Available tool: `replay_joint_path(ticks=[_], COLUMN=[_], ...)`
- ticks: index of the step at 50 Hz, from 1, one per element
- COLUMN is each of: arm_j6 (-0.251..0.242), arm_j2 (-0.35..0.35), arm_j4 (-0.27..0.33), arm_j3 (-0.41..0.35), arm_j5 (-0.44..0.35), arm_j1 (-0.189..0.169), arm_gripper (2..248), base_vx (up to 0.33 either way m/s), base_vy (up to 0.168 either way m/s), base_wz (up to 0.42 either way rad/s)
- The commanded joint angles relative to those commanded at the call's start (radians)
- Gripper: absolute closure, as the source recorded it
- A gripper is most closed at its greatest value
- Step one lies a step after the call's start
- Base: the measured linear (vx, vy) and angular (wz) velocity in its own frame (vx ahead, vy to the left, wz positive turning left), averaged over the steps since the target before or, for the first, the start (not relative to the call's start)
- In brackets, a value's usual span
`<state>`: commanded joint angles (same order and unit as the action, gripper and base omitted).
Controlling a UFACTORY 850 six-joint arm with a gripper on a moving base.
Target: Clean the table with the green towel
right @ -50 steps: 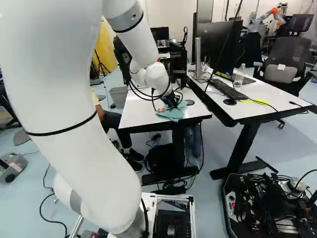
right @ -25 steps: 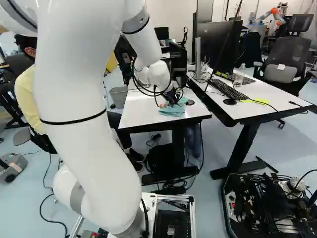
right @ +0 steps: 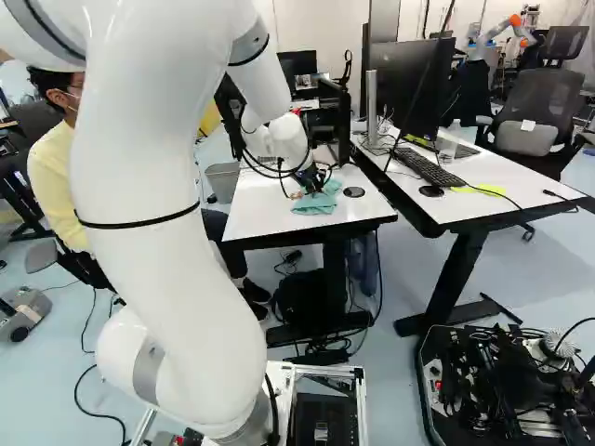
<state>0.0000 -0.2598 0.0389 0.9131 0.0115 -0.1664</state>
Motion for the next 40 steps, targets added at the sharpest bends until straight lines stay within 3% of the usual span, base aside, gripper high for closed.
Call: replay_joint_path(ticks=[15, 40], arm_j6=[0.000, 0.000], arm_j2=[0.019, 0.124], arm_j4=[0.000, 0.000], arm_j3=[-0.023, -0.143], arm_j5=[0.000, 0.000], arm_j1=[0.046, 0.095], arm_gripper=[206, 206], base_vx=[0.000, 0.000], base_vy=[0.000, 0.000], base_wz=[0.000, 0.000])
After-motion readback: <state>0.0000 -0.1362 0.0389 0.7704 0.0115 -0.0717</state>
